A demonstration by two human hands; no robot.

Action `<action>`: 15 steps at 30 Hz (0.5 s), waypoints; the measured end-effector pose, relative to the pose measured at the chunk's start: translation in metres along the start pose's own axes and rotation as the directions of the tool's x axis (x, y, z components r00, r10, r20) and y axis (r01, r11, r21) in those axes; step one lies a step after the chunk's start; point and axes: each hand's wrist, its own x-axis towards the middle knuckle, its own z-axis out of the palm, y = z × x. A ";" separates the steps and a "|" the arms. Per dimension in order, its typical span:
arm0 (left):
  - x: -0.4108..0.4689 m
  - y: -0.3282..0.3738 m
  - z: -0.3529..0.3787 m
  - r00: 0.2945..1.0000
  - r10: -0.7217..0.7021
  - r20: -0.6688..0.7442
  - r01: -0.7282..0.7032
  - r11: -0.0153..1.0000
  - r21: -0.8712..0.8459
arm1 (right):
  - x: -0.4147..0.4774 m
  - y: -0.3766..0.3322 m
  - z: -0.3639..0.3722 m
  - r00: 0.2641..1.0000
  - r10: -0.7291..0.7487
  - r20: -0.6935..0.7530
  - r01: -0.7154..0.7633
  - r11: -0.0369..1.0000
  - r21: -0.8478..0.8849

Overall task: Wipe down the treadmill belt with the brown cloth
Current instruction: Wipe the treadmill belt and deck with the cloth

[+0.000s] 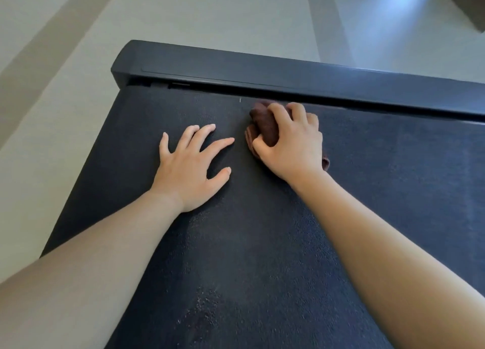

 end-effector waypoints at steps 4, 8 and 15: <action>-0.001 0.003 -0.003 1.000 -0.008 0.025 0.008 1.000 0.000 | -0.049 -0.011 -0.010 1.000 0.009 0.015 -0.009 1.000 -0.026; -0.006 -0.013 -0.013 0.993 0.049 0.111 -0.049 0.999 -0.004 | -0.084 -0.027 -0.013 0.997 0.072 -0.031 -0.073 0.997 -0.030; -0.022 -0.060 -0.020 0.995 -0.100 -0.018 0.100 0.995 -0.014 | -0.111 -0.060 0.003 0.995 0.001 -0.102 -0.007 0.998 -0.057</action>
